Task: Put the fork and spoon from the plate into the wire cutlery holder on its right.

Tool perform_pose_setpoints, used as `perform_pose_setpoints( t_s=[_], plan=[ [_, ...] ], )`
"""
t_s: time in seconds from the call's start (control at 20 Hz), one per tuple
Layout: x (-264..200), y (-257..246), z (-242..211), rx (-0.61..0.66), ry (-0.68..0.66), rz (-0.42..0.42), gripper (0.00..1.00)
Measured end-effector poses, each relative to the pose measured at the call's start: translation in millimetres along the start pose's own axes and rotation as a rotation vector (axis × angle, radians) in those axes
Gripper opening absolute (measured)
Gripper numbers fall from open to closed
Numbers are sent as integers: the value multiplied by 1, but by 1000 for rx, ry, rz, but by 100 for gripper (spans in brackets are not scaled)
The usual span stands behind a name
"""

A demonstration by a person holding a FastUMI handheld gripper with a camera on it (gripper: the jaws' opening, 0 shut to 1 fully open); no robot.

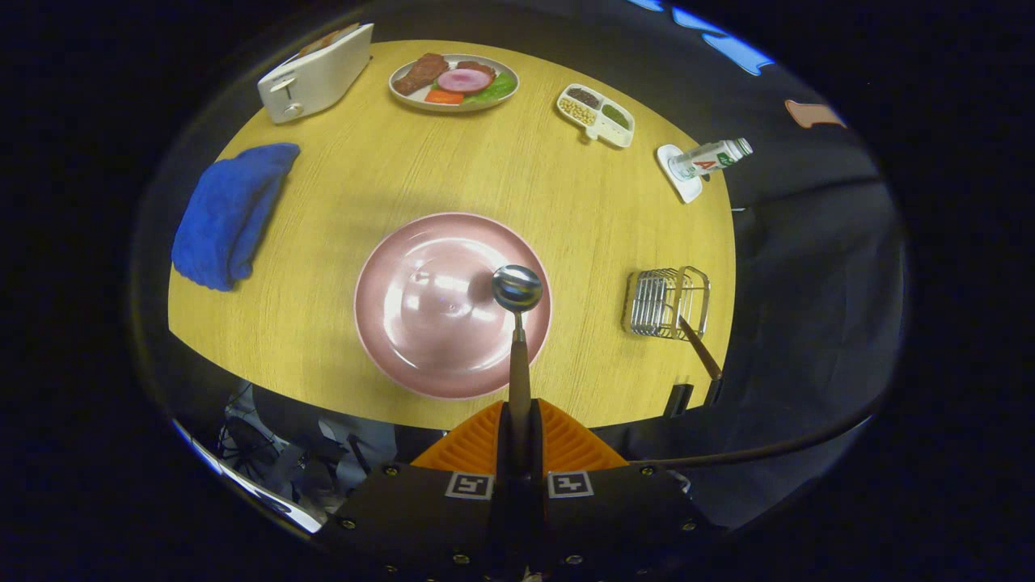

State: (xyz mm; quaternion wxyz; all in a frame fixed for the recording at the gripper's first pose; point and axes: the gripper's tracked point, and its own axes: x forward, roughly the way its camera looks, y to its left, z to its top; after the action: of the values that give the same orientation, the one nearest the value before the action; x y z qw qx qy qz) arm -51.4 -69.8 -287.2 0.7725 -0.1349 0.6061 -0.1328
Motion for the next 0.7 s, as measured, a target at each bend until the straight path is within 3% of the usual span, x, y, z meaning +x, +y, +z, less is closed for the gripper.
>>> perform_pose_setpoints(
  t_s=[0.7],
  plan=[
    [5, -123, 4, 260, 32, -64, 10]
  ],
)
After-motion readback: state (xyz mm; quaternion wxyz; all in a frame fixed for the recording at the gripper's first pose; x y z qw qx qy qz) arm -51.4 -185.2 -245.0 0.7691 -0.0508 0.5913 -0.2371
